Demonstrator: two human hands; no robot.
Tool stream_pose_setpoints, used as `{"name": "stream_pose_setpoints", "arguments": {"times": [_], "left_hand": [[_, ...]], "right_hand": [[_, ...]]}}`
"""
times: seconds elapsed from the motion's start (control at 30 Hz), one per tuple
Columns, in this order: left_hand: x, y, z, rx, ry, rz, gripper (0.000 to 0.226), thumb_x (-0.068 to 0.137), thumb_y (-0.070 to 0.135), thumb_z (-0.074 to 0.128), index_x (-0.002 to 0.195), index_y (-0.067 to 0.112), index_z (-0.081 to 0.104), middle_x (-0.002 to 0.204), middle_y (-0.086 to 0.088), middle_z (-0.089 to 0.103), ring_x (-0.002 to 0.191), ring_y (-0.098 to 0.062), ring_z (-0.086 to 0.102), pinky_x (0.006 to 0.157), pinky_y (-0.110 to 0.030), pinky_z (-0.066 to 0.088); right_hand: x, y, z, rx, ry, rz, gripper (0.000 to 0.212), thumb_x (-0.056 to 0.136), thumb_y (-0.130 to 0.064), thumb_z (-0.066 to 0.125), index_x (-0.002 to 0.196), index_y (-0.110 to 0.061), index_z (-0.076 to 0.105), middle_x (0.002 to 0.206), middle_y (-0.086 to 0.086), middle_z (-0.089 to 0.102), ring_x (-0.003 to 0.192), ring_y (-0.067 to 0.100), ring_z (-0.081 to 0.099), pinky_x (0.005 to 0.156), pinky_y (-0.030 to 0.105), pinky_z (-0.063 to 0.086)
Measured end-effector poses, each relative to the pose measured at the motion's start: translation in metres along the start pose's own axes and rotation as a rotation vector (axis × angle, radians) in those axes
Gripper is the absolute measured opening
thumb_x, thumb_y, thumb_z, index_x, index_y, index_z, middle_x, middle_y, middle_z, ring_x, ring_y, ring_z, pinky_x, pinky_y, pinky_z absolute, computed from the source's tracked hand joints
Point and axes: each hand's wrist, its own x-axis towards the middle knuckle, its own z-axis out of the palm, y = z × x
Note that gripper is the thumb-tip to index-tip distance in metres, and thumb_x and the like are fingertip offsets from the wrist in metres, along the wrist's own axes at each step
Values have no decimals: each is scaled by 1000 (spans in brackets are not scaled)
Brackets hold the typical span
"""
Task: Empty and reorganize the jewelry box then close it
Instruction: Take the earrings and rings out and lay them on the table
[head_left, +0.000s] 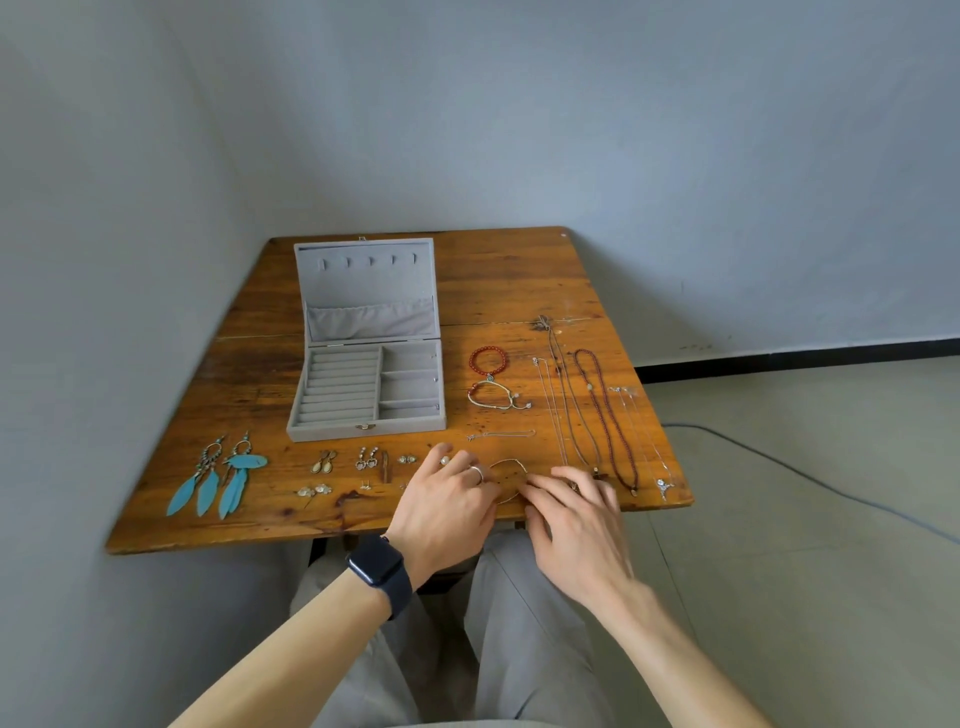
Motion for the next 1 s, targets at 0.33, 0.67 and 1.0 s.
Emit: {"name": "stream_pose_setpoints", "arguments": {"times": [0.33, 0.67, 1.0], "left_hand": [[-11, 8, 4, -2, 29, -23, 22, 89, 31, 65, 106, 24, 77, 111, 6, 74, 114, -18, 62, 109, -44, 38], [-16, 7, 9, -12, 47, -46, 27, 84, 32, 74, 109, 23, 76, 112, 4, 74, 112, -20, 64, 107, -48, 42], [-13, 5, 10, -10, 49, -44, 28, 81, 34, 74, 107, 24, 76, 110, 4, 74, 108, -18, 65, 104, -45, 45]], "right_hand": [[-8, -4, 4, -65, 50, -30, 37, 81, -24, 67, 119, -22, 72, 125, -8, 68, 122, 19, 54, 98, 41, 31], [-12, -5, 5, -90, -2, 30, 44, 78, -22, 75, 122, -21, 70, 129, -7, 66, 126, 19, 54, 104, 54, 37], [-13, -9, 5, -84, -4, 44, 46, 75, -23, 78, 121, -19, 70, 127, -4, 67, 124, 19, 57, 101, 47, 40]]}}
